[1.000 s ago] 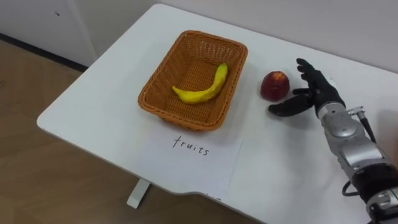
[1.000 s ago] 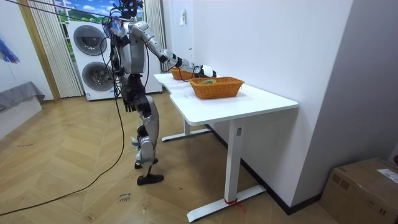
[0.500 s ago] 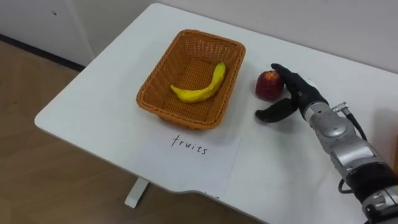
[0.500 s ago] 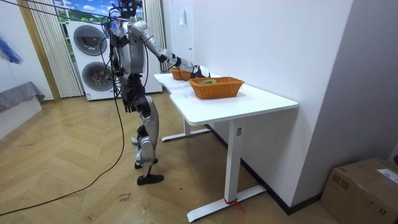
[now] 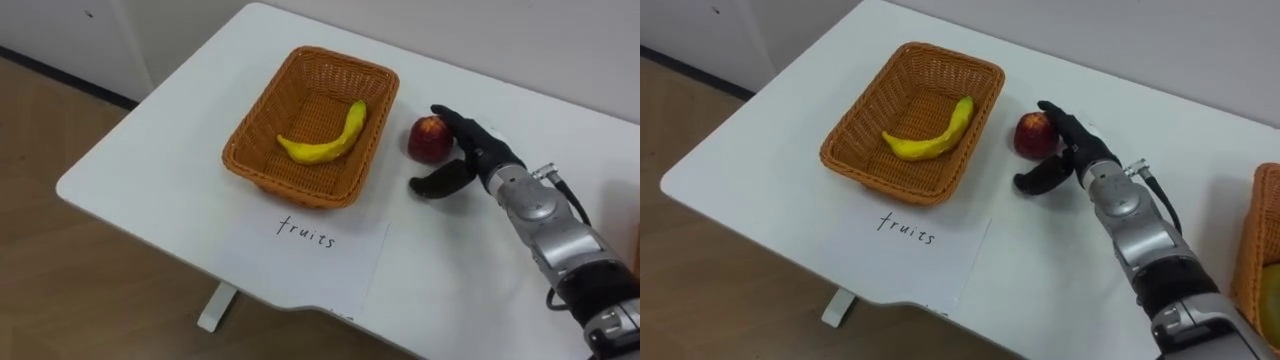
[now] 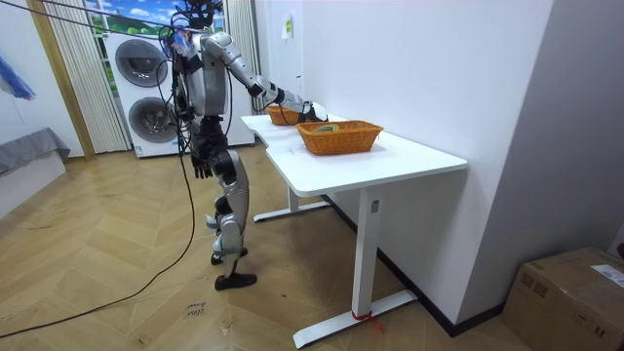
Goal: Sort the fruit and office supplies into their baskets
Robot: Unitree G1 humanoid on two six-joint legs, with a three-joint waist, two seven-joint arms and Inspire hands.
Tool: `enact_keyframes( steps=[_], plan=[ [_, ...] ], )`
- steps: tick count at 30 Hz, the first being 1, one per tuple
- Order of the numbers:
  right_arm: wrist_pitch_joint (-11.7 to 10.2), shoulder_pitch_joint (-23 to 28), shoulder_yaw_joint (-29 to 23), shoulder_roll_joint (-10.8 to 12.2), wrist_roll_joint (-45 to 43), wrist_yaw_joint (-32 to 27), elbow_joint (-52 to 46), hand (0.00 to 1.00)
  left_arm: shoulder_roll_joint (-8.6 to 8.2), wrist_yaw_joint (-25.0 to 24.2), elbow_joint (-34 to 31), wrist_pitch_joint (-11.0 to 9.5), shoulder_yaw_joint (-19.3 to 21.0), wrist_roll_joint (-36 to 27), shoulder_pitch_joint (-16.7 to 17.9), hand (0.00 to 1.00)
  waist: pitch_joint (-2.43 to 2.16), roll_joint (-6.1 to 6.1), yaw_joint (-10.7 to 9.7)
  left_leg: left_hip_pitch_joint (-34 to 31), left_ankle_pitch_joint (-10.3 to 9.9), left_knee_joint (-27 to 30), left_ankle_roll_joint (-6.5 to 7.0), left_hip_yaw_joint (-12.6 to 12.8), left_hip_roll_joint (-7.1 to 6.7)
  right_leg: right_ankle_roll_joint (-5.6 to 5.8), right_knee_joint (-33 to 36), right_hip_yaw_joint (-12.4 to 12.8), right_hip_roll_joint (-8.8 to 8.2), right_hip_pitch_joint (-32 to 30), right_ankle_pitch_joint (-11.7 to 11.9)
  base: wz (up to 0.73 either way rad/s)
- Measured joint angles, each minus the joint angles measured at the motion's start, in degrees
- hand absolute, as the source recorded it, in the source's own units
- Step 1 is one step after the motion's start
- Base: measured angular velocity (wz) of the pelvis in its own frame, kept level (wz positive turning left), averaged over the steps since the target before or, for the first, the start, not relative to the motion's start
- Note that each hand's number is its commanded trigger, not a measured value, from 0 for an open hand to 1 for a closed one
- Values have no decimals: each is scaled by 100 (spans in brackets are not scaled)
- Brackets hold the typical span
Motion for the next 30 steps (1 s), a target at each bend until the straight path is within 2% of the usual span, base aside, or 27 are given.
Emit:
enact_keyframes(
  steps=[8,9,22,30],
  plan=[
    [0,0,1,1,-67,3,-69,0,0,-11,1,1,1,-1,-2,0,13,19,4,0,0,-8,-1,0,0,-4,-3,0,2,-2,-6,0],
    [0,0,1,1,-67,3,-71,100,0,-11,1,1,1,-1,-2,0,13,20,4,0,0,-9,-1,0,0,-4,-3,0,2,-2,-6,0],
    [-13,-40,-73,-14,-77,-339,-163,100,1,-17,46,-2,7,-1,-10,0,21,46,47,11,0,-39,-1,-4,4,-4,-22,-37,2,-9,-6,0],
    [-39,-55,15,10,-12,-332,-164,100,4,-16,3,-4,6,0,-10,0,19,59,42,9,2,-89,-4,-67,4,-4,-25,-134,-11,-7,-6,4]
  ],
)
